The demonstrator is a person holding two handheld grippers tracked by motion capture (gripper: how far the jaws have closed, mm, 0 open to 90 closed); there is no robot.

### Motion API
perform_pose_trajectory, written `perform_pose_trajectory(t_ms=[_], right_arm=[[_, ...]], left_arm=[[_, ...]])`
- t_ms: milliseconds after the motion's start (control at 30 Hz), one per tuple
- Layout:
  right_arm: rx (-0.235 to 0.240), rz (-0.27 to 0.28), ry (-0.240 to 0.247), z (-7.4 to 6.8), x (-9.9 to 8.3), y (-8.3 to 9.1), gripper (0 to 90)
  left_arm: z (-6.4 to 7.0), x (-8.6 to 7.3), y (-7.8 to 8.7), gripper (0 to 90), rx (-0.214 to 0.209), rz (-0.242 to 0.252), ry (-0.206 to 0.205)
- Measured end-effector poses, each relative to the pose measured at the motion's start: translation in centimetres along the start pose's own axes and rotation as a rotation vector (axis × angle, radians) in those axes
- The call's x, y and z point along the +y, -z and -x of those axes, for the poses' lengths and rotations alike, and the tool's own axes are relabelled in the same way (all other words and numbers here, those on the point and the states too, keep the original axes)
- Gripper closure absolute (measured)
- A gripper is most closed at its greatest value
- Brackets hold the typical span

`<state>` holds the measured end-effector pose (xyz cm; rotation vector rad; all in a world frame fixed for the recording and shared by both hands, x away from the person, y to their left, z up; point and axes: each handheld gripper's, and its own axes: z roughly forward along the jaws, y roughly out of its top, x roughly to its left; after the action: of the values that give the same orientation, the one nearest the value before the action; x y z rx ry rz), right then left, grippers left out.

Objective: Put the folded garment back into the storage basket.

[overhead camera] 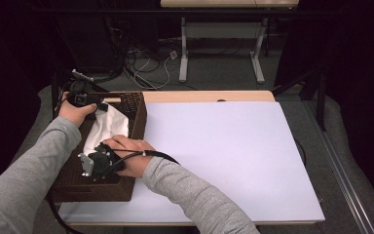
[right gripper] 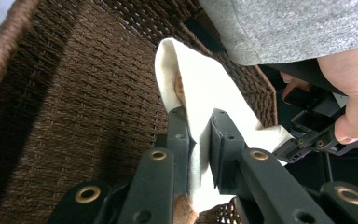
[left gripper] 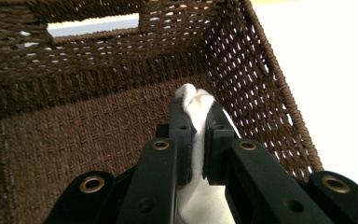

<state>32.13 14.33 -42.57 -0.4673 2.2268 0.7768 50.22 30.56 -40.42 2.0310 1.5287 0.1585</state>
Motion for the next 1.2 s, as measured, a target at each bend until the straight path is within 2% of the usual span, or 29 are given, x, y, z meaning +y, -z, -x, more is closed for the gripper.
perform_pose_trajectory(t_ms=[200,367,633,933,1100,1200], right_arm=[[0.020,-0.008,-0.004,-0.4,-0.7,-0.7,80.0],[0.032,-0.007,-0.023,-0.6,-1.1,-1.2,80.0],[0.064,-0.018,-0.038,-1.0,-1.5,-2.6,80.0],[0.082,-0.022,-0.066,-1.0,-1.8,-3.6,80.0],[0.090,-0.027,-0.068,-0.9,-1.8,-3.8,80.0],[0.104,-0.025,-0.093,-0.8,-1.9,-4.3,80.0]], left_arm=[[-0.4,-0.2,-1.0,84.7,-0.015,-0.013,-0.005],[-0.9,-0.4,-1.6,84.6,-0.008,-0.021,0.016],[-1.1,-0.6,-3.0,84.6,-0.017,-0.038,-0.002],[-1.4,-0.9,-3.3,84.6,-0.021,-0.038,-0.016],[-1.8,-1.1,-3.4,84.6,-0.014,-0.033,-0.008],[-2.2,-1.2,-3.6,84.6,-0.012,-0.034,-0.007]])
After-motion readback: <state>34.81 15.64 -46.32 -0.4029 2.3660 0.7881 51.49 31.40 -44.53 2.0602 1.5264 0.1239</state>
